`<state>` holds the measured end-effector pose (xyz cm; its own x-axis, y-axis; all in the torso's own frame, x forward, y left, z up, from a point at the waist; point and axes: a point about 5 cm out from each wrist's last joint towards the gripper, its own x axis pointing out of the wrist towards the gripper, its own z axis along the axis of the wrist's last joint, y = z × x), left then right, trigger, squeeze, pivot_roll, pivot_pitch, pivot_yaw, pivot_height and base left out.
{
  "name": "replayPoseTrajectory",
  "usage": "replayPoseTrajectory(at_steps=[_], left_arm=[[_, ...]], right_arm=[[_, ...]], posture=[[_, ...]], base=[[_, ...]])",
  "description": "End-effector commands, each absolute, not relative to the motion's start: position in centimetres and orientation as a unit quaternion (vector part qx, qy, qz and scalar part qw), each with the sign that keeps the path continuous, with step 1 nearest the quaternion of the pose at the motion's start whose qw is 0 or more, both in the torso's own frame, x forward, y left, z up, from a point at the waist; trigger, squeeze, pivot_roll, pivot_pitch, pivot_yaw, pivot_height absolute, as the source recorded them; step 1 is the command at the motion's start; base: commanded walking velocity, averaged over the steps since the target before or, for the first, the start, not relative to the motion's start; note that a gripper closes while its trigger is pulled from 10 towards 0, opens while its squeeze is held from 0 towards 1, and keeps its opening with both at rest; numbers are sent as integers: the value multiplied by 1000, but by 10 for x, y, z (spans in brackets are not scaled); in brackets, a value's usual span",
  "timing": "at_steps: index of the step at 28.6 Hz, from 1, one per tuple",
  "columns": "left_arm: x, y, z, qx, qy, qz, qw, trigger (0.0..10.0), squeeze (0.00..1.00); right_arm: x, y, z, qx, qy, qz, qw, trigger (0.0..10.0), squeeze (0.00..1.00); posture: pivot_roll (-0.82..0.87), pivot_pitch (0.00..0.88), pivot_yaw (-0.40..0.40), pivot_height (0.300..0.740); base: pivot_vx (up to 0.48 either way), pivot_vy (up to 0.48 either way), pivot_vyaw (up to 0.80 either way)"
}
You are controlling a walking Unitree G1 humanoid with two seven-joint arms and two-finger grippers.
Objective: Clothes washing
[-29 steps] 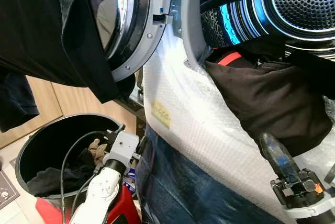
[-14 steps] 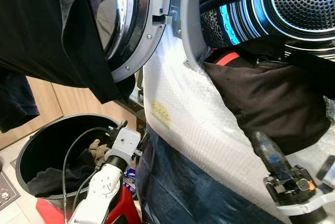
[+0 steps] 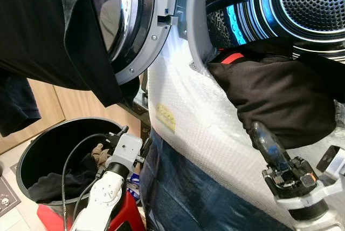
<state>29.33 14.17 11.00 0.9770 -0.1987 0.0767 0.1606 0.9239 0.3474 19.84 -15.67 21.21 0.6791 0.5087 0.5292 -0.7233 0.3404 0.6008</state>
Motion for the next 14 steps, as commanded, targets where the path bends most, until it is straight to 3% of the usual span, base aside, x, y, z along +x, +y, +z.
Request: replayPoseTrajectory(at_steps=[1, 9, 14], left_arm=[[293, 142, 115, 173, -67, -91, 978, 10000, 0], [292, 142, 118, 165, -74, -90, 979, 10000, 0], [292, 146, 121, 133, -78, -73, 985, 10000, 0]], right_arm=[[198, -154, 223, 419, -140, 392, 807, 0, 0], [209, -151, 276, 391, -220, 411, 794, 0, 0], [236, -152, 316, 359, -263, 410, 796, 0, 0]], posture=[[-4, 0, -102, 740], [-8, 0, -101, 740], [8, 0, -103, 740]], base=[[0, 0, 0], [0, 0, 0], [0, 0, 0]])
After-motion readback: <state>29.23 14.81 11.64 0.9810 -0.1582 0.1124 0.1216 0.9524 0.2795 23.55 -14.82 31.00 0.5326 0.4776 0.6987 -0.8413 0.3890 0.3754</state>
